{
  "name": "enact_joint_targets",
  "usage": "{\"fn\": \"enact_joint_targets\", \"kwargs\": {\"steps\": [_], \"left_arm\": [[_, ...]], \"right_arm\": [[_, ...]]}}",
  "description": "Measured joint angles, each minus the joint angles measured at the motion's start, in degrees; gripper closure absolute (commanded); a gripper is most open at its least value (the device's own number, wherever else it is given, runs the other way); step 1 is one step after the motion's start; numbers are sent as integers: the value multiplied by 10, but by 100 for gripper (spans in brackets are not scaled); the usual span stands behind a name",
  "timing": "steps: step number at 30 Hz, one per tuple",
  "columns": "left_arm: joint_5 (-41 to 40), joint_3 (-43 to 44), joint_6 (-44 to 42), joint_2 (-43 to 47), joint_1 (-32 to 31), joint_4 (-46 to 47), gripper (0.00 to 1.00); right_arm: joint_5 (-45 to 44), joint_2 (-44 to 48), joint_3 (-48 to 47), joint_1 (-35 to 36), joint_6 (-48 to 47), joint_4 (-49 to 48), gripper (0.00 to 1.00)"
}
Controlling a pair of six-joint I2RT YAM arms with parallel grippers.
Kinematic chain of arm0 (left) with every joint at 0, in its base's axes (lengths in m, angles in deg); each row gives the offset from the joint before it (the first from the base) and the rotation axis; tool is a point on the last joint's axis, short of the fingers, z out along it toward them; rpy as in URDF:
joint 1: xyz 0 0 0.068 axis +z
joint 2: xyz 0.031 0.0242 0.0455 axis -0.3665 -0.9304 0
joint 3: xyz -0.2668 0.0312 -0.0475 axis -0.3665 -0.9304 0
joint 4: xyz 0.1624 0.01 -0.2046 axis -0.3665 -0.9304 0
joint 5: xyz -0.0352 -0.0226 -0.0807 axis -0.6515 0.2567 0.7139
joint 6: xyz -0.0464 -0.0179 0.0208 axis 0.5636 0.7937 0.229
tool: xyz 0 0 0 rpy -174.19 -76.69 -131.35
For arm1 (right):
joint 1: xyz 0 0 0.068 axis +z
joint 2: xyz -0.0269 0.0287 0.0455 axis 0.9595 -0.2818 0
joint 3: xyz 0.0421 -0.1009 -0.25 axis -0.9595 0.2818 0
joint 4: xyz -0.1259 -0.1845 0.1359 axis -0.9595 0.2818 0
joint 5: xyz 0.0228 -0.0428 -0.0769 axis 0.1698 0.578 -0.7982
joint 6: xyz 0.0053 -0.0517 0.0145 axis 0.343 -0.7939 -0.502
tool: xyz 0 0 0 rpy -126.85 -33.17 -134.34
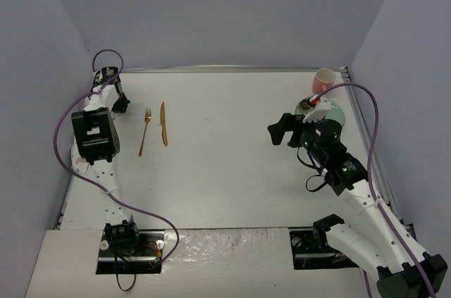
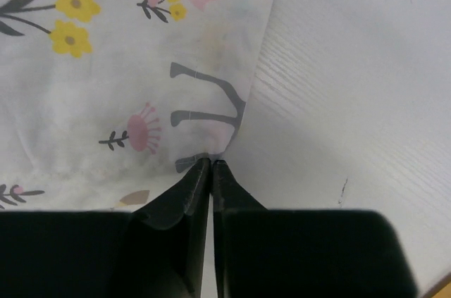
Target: Set the dinner table for one person
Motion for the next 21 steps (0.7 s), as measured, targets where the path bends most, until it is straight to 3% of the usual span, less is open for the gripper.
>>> {"fn": "enact_joint_targets", "kwargs": {"steps": [10, 15, 21], "left_arm": [[4, -27, -2, 19, 11, 3, 100], [9, -35, -5, 48, 17, -40, 100], [24, 63, -5, 102, 18, -110, 100]], "right_arm": [[0, 6, 1, 0, 3, 0, 0], [1, 6, 1, 0, 4, 0, 0], [5, 7, 1, 0, 5, 0, 0]]}}
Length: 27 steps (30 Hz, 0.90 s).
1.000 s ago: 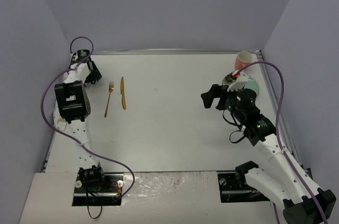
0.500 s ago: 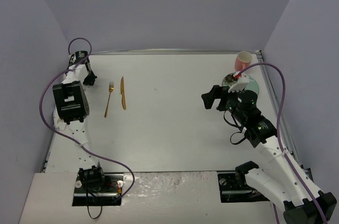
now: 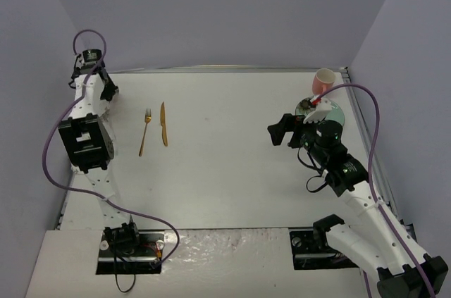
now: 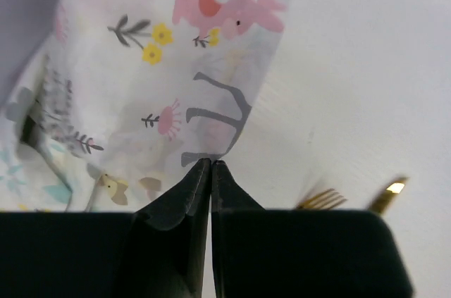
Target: Set the dinner table for one person
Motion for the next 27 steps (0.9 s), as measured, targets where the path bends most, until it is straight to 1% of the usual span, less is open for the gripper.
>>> {"fn": "enact_joint_targets", "kwargs": {"steps": [5, 7, 9, 11, 12, 15, 17, 18, 21, 24, 27], "left_arm": [[26, 159, 4, 51, -2, -56, 100], [45, 205, 7, 73, -6, -70, 100], [57, 246, 10, 95, -24, -89, 100], [62, 279, 14, 114, -57, -105, 100], [62, 291, 17, 124, -81, -110, 100], [61, 291, 29, 157, -200, -107, 100], [56, 263, 39, 181, -300, -90, 100], [55, 247, 43, 190, -335, -83, 100], [31, 211, 46, 203, -473, -61, 100], [10, 210, 41, 195, -565, -45, 100], [-11, 203, 33, 186, -623, -20, 100]], "right_arm": [[4, 11, 0, 0, 0, 0, 0], [4, 18, 0, 0, 0, 0, 0], [4, 24, 0, 0, 0, 0, 0], [4, 31, 0, 0, 0, 0, 0], [4, 35, 0, 0, 0, 0, 0], [3, 52, 0, 0, 3, 1, 0], [-2, 70, 0, 0, 6, 2, 0], [-4, 78, 0, 0, 7, 4, 0], [-20, 110, 2, 0, 9, 13, 0], [-36, 139, 10, 0, 11, 23, 0], [-57, 163, 20, 0, 14, 34, 0]]}}
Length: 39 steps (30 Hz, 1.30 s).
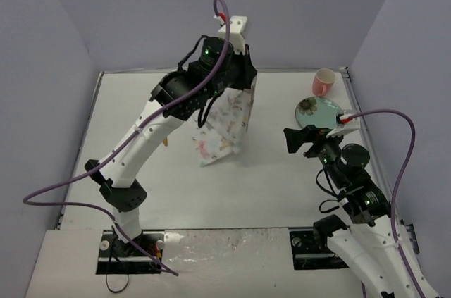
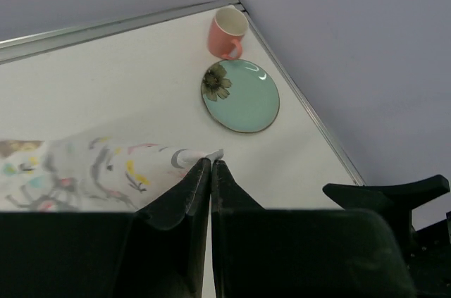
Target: Set the dinner table for one person
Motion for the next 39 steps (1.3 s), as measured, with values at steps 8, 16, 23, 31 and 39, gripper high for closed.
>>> {"fn": "enact_joint_targets", "kwargs": {"steps": [8, 16, 23, 31, 39], "left_arm": [[-15, -149, 9, -13, -23, 32, 100], [-53, -195, -10, -30, -19, 1, 100], [-72, -17, -46, -97, 10, -48, 100], [-85, 119, -72, -159, 30, -90, 100], [-117, 81, -102, -136, 28, -76, 100]], "right_arm": [[-35, 31, 9, 0, 15, 59, 0], [-47, -29, 14, 0, 56, 83, 2], [0, -203, 24, 5, 74, 80, 11], [19, -241, 45, 24, 73, 55, 19], [22, -289, 60, 82, 71, -50, 19]]}}
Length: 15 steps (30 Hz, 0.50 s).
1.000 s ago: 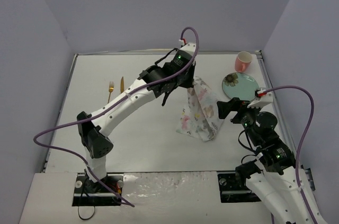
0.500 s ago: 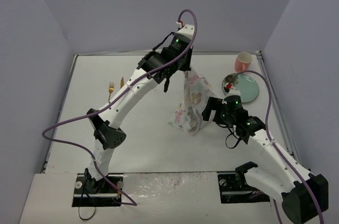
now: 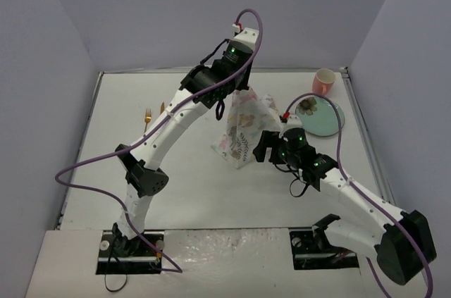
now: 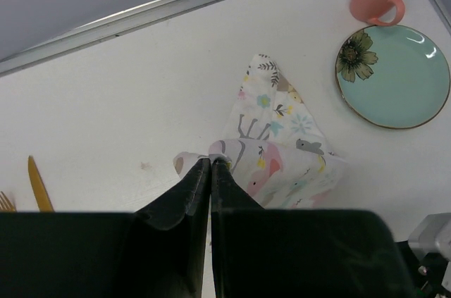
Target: Set the dinner table for one person
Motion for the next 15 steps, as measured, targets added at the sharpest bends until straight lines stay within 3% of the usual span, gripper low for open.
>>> {"fn": "enact_joint_targets", "kwargs": {"steps": [15], "left_arm": [[-79, -24, -32, 5, 0, 27, 100]], "right_arm": [[-120, -137, 20, 139, 0, -161, 19]]}}
